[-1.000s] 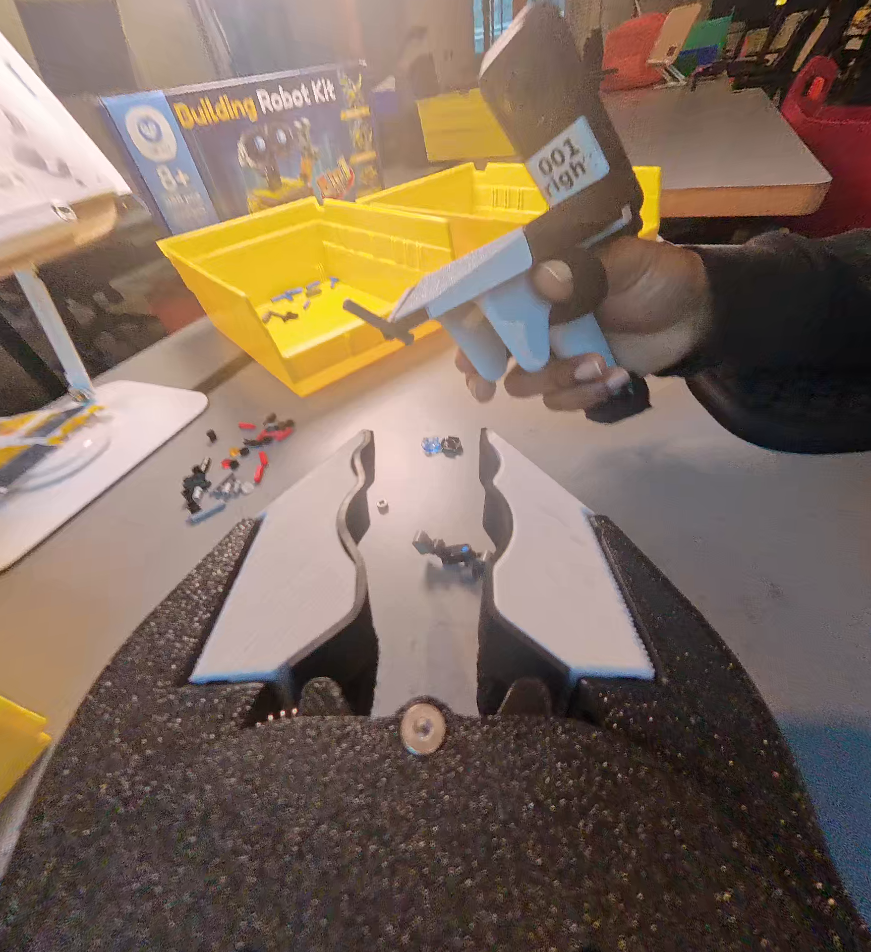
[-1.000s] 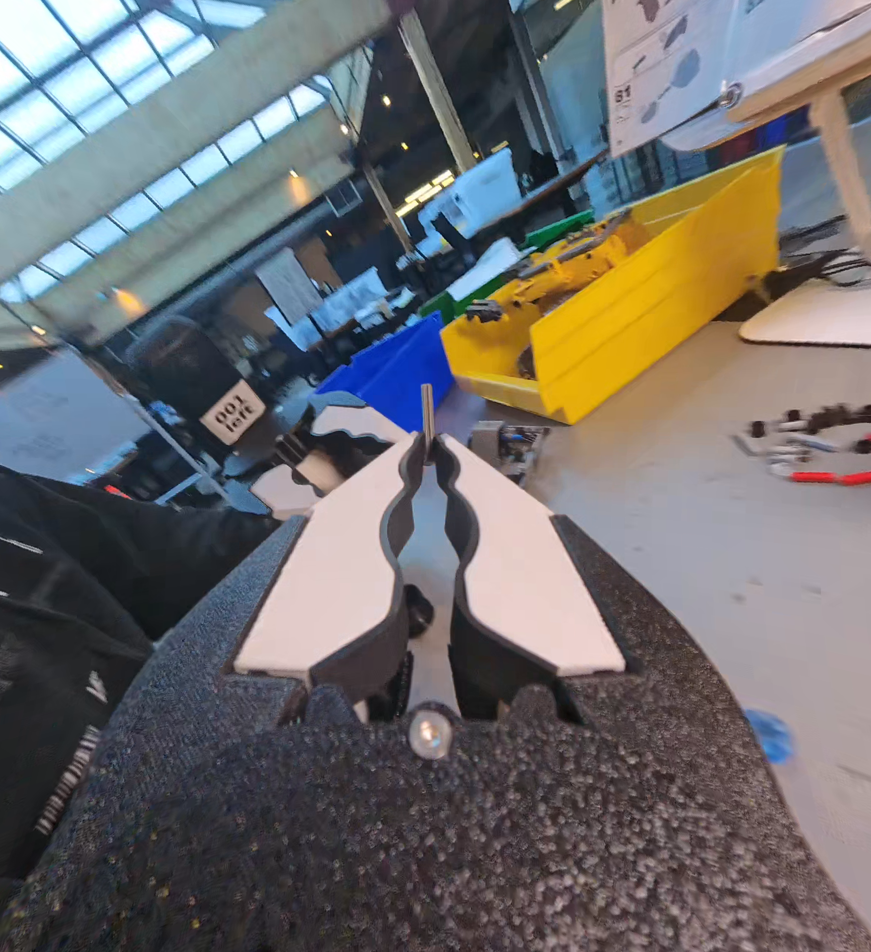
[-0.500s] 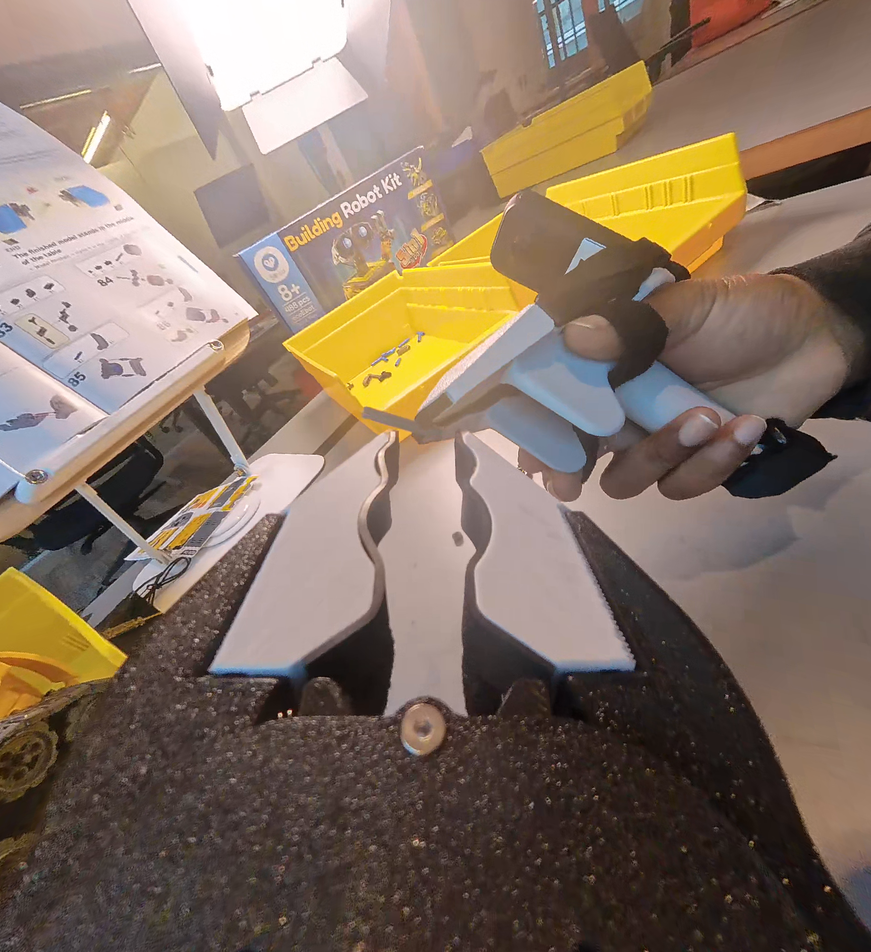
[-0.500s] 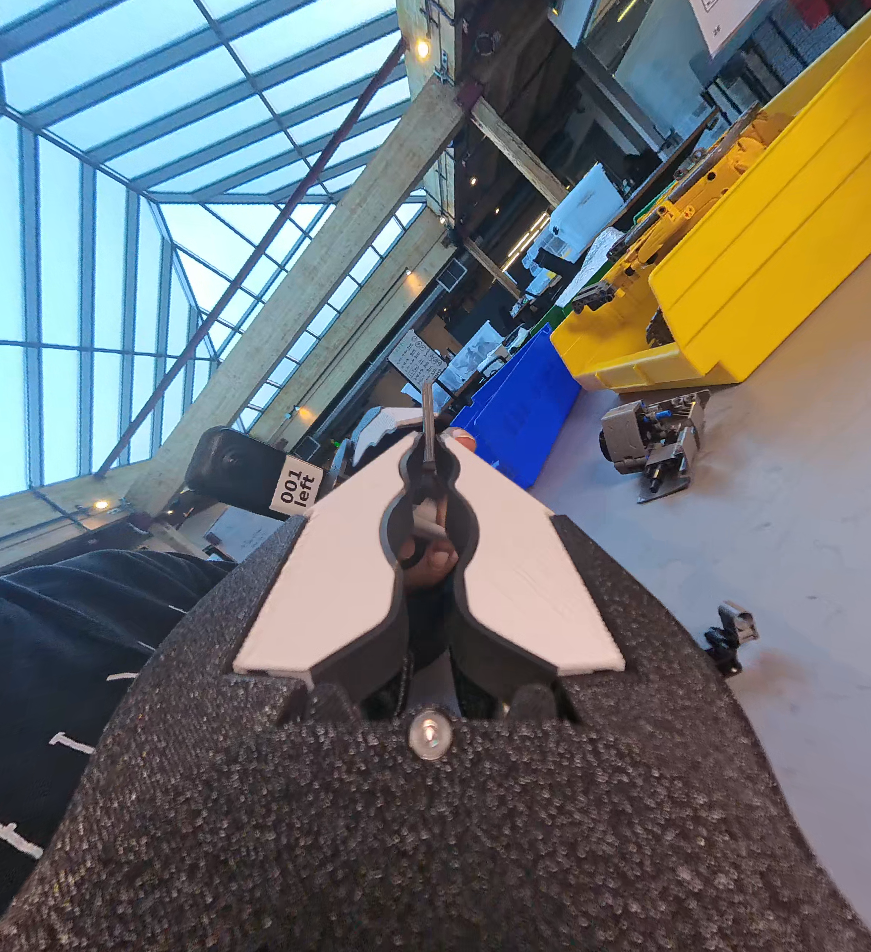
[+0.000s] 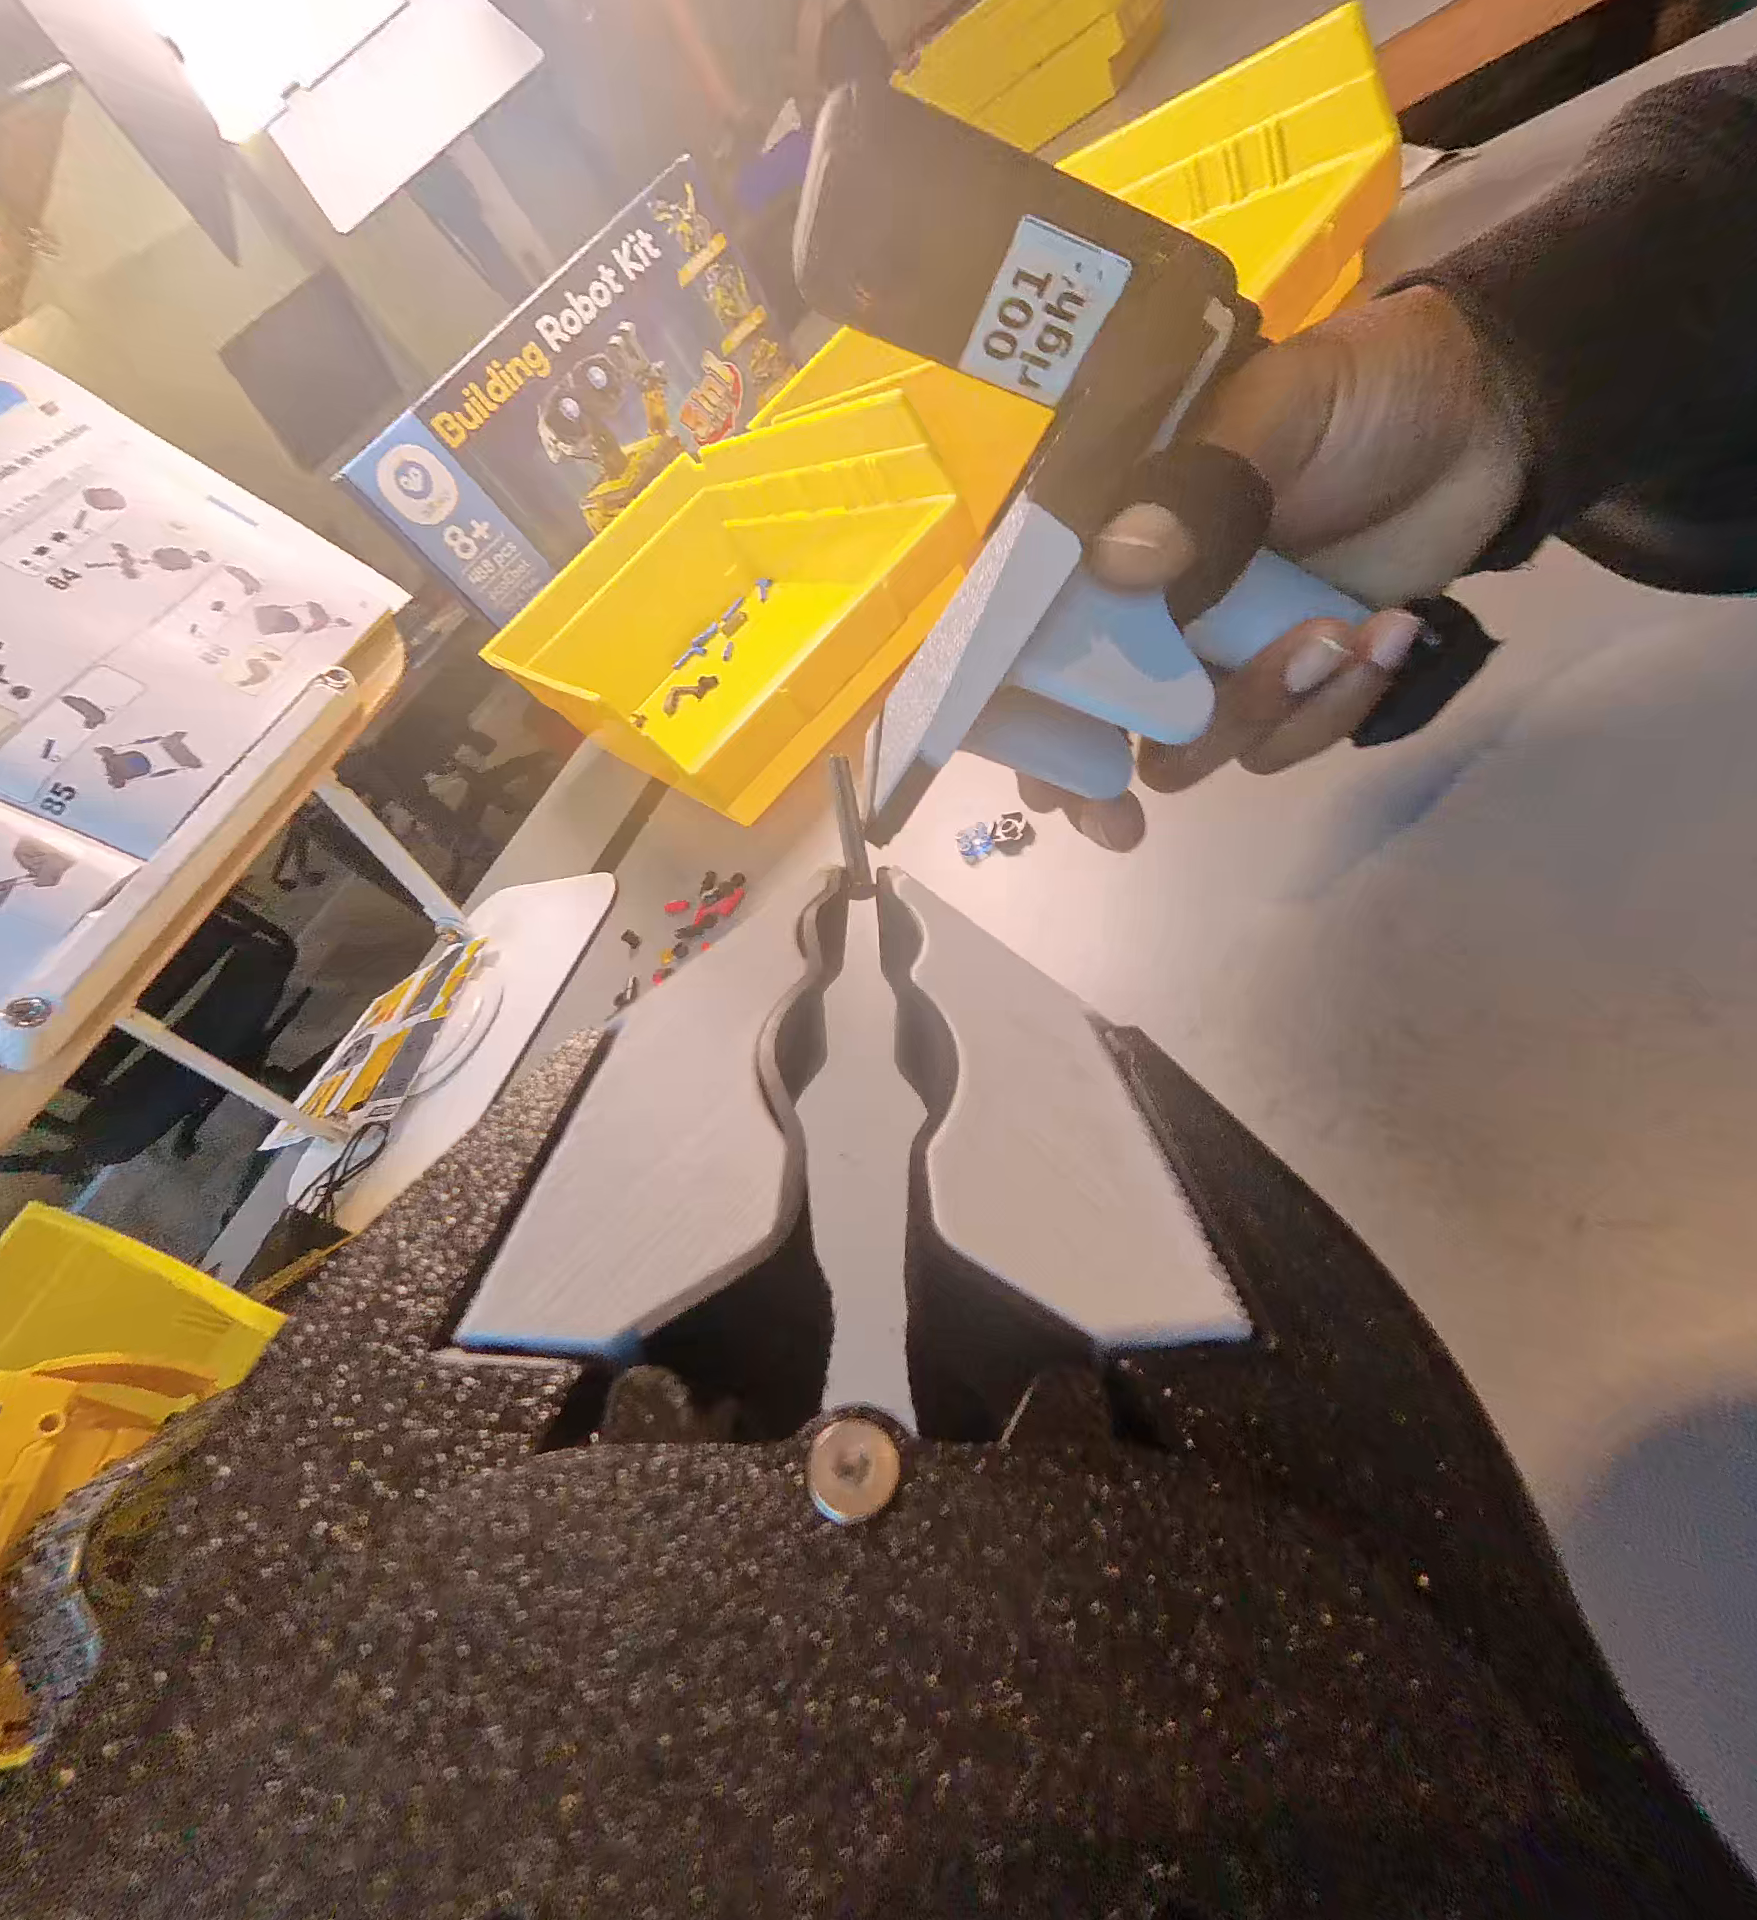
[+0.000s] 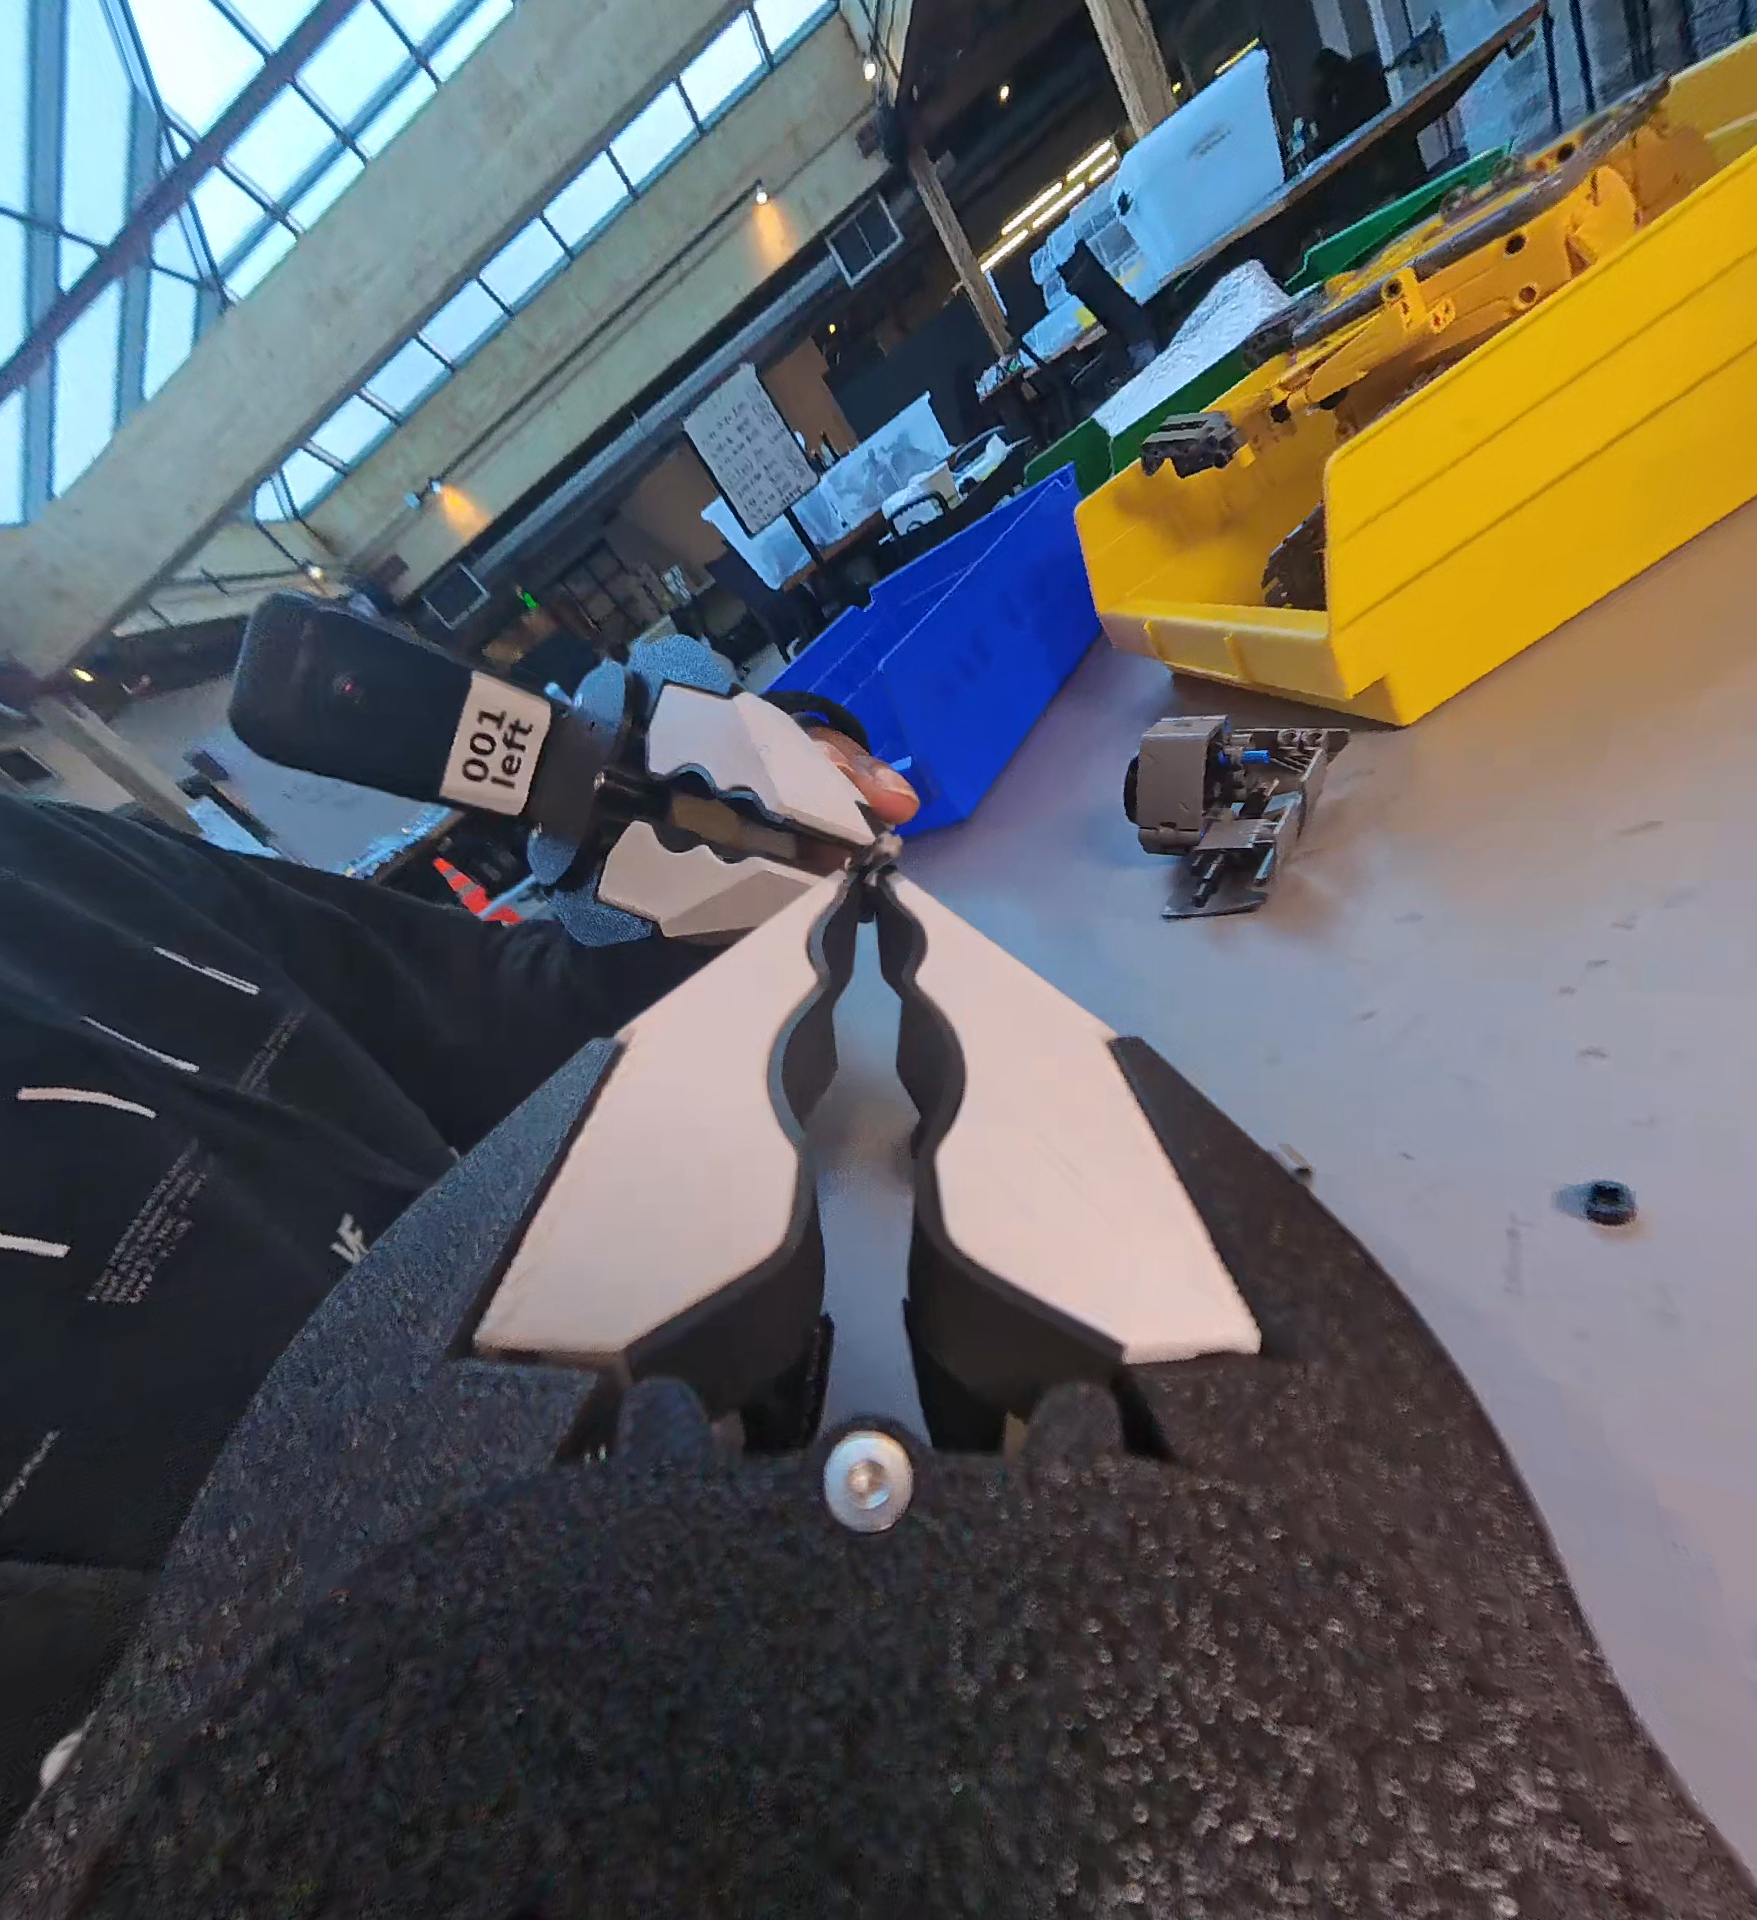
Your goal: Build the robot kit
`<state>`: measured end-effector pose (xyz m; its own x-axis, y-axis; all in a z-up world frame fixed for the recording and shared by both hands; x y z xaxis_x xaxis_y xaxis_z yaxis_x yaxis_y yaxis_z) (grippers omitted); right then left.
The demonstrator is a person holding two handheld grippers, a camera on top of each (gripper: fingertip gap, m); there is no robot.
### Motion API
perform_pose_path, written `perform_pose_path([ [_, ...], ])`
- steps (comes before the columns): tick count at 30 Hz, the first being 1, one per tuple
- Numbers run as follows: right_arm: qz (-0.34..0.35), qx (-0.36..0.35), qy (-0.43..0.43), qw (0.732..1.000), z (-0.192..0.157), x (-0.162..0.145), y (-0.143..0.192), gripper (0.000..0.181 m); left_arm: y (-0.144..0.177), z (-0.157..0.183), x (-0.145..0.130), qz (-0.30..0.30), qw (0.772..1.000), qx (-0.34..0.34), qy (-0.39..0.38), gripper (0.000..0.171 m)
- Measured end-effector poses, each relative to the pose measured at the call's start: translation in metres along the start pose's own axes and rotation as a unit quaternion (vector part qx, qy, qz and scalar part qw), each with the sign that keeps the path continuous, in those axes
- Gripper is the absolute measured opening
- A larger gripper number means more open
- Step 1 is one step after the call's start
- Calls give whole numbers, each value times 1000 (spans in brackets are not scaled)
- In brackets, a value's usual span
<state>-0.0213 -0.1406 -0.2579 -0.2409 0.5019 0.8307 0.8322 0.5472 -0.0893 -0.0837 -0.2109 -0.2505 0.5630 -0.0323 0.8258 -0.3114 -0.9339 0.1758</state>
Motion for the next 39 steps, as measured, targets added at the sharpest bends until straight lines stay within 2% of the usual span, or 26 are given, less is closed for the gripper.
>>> perform_pose_path([
  [3, -40, -18, 59, 997, -1, -1, 4, 13, 3, 2, -3, 0, 1000, -27, 9, 4],
  [6, -64, -26, 102, 992, -2, -3, 4, 11, 2, 7, -5, 0, 999, -50, 11, 4],
  [11, -73, -2, 95, 993, -5, -6, 6, 4, 2, 11, -7, -2, 997, -70, 19, 4],
  [14, -116, -9, 114, 987, 0, -13, 9, 4, 0, 12, -12, -5, 994, -94, 57, 4],
  [16, -178, -58, 162, 969, 11, -21, 15, 2, -3, 12, -21, -25, 991, -109, 76, 4],
  [18, -244, -118, 236, 933, 23, -29, 25, 13, -6, 13, -36, -64, 986, -128, 83, 4],
  [20, -305, -149, 270, 901, 32, -38, 30, 20, -8, 15, -51, -100, 982, -139, 79, 4],
  [23, -342, -164, 260, 888, 40, -50, 25, 24, -13, 18, -68, -141, 975, -158, 68, 4],
  [27, -344, -197, 175, 901, 43, -54, 13, 24, -20, 18, -80, -171, 970, -163, 57, 4],
  [31, -347, -237, 134, 898, 48, -59, 10, 24, -23, 21, -82, -178, 967, -171, 60, 4],
  [35, -345, -249, 134, 895, 50, -59, 8, 10, -24, 26, -81, -177, 965, -182, 62, 4],
  [39, -338, -245, 127, 900, 51, -57, 8, 9, -24, 28, -79, -177, 964, -188, 68, 4],
])
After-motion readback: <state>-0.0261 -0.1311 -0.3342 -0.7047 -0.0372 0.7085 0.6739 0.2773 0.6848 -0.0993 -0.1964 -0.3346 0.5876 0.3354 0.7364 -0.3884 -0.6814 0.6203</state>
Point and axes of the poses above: each gripper's, where its closed fingertips meet, y back along the fingers, x out of its top, z = x × y across the jaws, the point moved 5 cm from there along y, back along the fingers, and after that the axes turned 6 degrees about x, right-handed, at the moved point
